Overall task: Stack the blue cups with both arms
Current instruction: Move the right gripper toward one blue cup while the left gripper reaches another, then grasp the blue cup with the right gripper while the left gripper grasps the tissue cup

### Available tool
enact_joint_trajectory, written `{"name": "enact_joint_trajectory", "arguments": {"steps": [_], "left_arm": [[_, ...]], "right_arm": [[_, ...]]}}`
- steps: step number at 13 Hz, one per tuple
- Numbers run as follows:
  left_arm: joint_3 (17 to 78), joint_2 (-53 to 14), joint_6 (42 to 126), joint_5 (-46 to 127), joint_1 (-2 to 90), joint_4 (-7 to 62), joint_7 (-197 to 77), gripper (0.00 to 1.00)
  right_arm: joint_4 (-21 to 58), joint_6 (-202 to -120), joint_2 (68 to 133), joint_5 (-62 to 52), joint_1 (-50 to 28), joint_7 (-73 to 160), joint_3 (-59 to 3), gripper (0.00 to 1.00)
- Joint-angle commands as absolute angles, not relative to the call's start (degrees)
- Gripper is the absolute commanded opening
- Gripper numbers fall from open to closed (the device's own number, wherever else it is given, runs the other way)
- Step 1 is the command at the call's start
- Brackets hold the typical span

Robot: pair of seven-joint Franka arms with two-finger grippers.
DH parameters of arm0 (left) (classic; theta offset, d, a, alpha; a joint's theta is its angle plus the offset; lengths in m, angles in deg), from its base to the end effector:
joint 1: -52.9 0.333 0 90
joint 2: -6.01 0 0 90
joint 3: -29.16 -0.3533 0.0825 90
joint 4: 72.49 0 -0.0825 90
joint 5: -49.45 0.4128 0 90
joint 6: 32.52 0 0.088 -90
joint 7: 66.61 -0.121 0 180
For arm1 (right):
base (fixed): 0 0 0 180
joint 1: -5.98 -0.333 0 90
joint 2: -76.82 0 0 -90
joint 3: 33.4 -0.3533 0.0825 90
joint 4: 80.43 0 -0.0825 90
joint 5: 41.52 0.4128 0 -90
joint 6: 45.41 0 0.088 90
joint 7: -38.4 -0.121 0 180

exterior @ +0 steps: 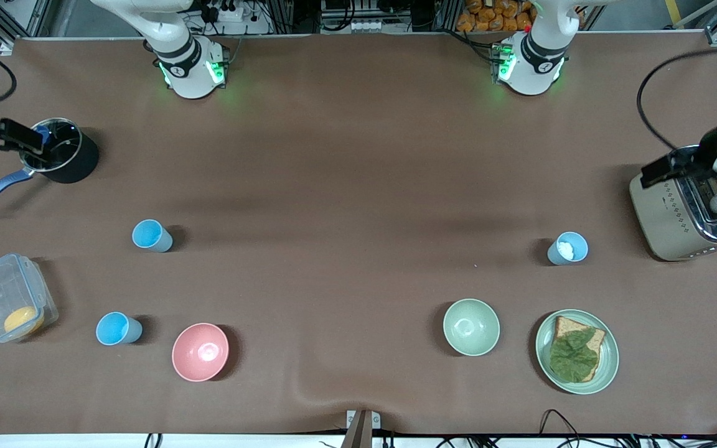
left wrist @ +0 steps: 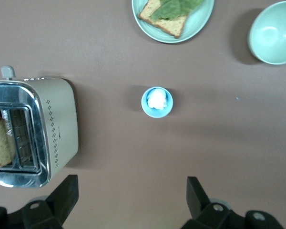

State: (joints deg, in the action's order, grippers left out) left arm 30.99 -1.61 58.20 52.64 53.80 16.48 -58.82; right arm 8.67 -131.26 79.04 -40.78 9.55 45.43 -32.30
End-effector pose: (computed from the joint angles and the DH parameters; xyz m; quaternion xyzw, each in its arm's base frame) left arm 0.6234 -0.0022 0.5777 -0.9967 -0.0580 0.0491 0.0295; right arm 0.5850 -0.0459 0.6270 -0.9986 -0.0207 0.0468 0.0109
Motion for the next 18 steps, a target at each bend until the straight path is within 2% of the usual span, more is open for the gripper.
{"name": "enact_joint_trajectory", "arguments": {"steps": [1, 6, 8, 11, 13, 16, 17, 18], "left_arm": [[30.83, -5.58, 64.48, 53.31, 54.92, 20.2, -60.37, 1.0], [31.0, -9.8, 87.06, 52.61, 56.77, 36.99, -59.84, 1.0], [31.0, -11.82, 92.0, 52.61, 56.68, 39.47, -59.76, 1.0], [31.09, -14.55, 93.33, 52.52, 56.77, 39.65, -59.76, 1.0], [31.09, -16.13, 94.91, 52.52, 56.94, 39.65, -59.76, 0.96], [31.09, -18.24, 96.32, 50.42, 57.29, 39.74, -59.76, 0.84], [31.09, -18.68, 96.5, 50.33, 57.21, 39.74, -59.76, 0.77], [31.09, -19.38, 97.11, 50.24, 57.21, 39.74, -59.76, 0.66]], "right_arm": [[7.11, -132.69, 84.45, -40.91, 8.97, 45.08, -32.35, 1.0], [7.46, -131.99, 88.32, -41.08, 6.16, 45.08, -32.35, 1.0], [7.2, -130.15, 92.44, -41.43, 6.42, 45.25, -32.35, 1.0], [6.85, -130.84, 95.35, -40.99, 7.47, 45.34, -32.18, 1.0], [5.27, -131.37, 97.29, -41.43, 8.97, 45.69, -32.09, 1.0], [6.4, -133.81, 99.4, -41.08, 11.33, 45.96, -32.09, 1.0], [7.97, -136.18, 99.41, -40.99, 11.78, 46.05, -32.09, 1.0], [9.99, -138.55, 99.32, -41.17, 11.61, 46.13, -32.09, 1.0]]}}
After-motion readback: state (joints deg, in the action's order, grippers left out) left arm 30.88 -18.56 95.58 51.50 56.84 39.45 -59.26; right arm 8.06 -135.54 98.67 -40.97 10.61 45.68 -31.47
